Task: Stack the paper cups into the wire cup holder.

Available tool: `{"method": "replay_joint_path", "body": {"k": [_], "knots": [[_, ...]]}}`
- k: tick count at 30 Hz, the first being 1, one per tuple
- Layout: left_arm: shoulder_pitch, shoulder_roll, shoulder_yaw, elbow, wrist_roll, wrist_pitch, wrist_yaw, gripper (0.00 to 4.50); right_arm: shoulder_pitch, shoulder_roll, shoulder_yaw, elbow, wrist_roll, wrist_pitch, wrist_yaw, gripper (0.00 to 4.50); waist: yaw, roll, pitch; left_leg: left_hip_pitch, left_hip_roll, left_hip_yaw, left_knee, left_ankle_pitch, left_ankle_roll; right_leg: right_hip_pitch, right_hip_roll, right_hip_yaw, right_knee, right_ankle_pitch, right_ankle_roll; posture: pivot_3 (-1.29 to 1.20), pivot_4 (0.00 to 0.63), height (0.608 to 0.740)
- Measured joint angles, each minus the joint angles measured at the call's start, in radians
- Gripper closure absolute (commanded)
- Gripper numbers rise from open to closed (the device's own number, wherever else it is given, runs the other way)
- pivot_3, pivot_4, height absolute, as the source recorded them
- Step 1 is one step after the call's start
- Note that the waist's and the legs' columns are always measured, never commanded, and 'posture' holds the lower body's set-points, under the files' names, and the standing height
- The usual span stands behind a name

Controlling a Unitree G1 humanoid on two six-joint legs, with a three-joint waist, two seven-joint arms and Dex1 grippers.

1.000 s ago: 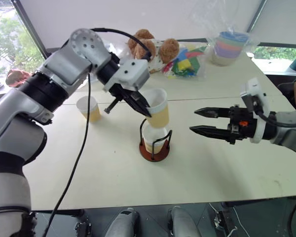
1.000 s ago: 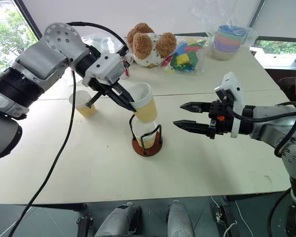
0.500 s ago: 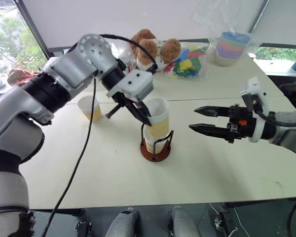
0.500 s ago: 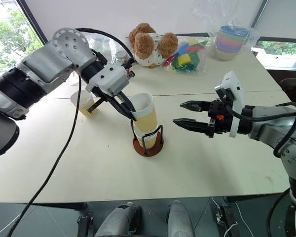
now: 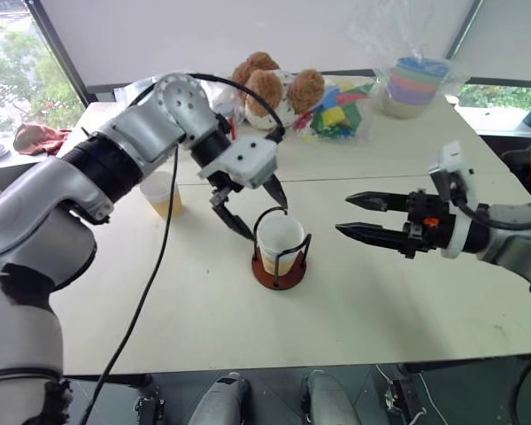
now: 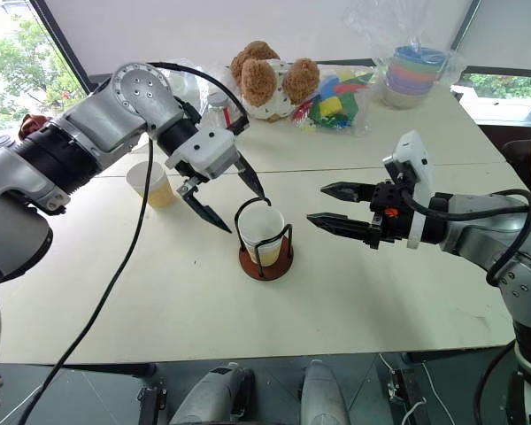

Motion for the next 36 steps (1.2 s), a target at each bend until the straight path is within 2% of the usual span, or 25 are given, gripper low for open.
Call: {"method": "replay_joint_path", "body": {"k": [5, 7, 12, 16, 19, 22, 25, 36], "knots": [[0.002, 0.052, 0.24, 0.113, 0.114, 0.054, 0.014, 0.53, -0.143, -0.004, 0.007, 0.003, 0.053, -0.007, 0.042, 1.53, -0.016, 0.0, 0.0, 0.001, 0.001, 0.0, -0.001, 0.0, 0.0, -0.001, 0.002, 0.0, 0.0, 0.0, 0.0, 0.0, 0.15, 0.74], [0.051, 0.118, 0.339, 0.151, 0.178, 0.081, 0.069, 0.53, -0.209, -0.007, 0.033, 0.01, 0.066, -0.004, 0.066, 1.53, -0.025, 0.001, 0.0, 0.001, 0.001, 0.0, -0.002, 0.0, 0.0, -0.001, 0.002, 0.0, 0.0, 0.0, 0.0, 0.0, 0.15, 0.74], [0.323, 0.314, 0.548, 0.157, 0.275, 0.172, 0.216, 0.53, -0.284, -0.003, 0.121, 0.043, 0.043, -0.025, 0.156, 1.53, -0.034, 0.001, 0.0, 0.0, 0.002, -0.001, -0.002, 0.001, -0.002, -0.003, 0.003, 0.001, 0.002, 0.0, 0.0, 0.0, 0.15, 0.74], [0.536, 0.414, 0.68, 0.034, 0.317, 0.201, 0.271, 0.53, -0.319, 0.025, 0.194, 0.073, 0.017, -0.047, 0.217, 1.53, -0.015, -0.001, 0.0, -0.001, 0.0, -0.002, -0.001, 0.002, -0.003, -0.003, 0.001, 0.001, 0.002, 0.0, 0.0, 0.0, 0.15, 0.74], [0.64, 0.442, 0.74, -0.044, 0.354, 0.201, 0.281, 0.53, -0.339, 0.041, 0.226, 0.089, -0.002, -0.064, 0.256, 1.53, 0.005, -0.001, -0.001, -0.001, 0.0, -0.001, 0.0, 0.001, -0.003, -0.002, 0.0, 0.001, 0.0, 0.0, 0.0, 0.0, 0.15, 0.74], [0.665, 0.433, 0.763, -0.055, 0.406, 0.182, 0.281, 0.53, -0.347, 0.058, 0.244, 0.12, -0.034, -0.089, 0.281, 1.53, 0.015, -0.002, -0.001, -0.001, 0.0, -0.001, 0.0, 0.001, -0.002, -0.001, 0.0, 0.001, 0.0, 0.0, 0.0, 0.0, 0.15, 0.74], [0.642, 0.384, 0.768, 0.0, 0.473, 0.121, 0.275, 0.53, -0.347, 0.059, 0.247, 0.136, -0.056, -0.096, 0.294, 1.53, 0.02, -0.002, -0.001, 0.0, 0.0, -0.001, 0.0, 0.001, -0.003, -0.001, 0.0, 0.001, 0.001, 0.0, 0.0, 0.0, 0.15, 0.74], [0.392, 0.131, 0.727, 0.45, 0.748, -0.161, 0.313, 0.53, -0.303, 0.026, 0.196, 0.079, -0.036, -0.038, 0.242, 1.53, 0.018, -0.002, -0.001, -0.001, 0.0, 0.0, 0.0, 0.002, -0.003, -0.002, 0.0, 0.0, 0.001, 0.001, 0.001, 0.0, 0.15, 0.74]]}}
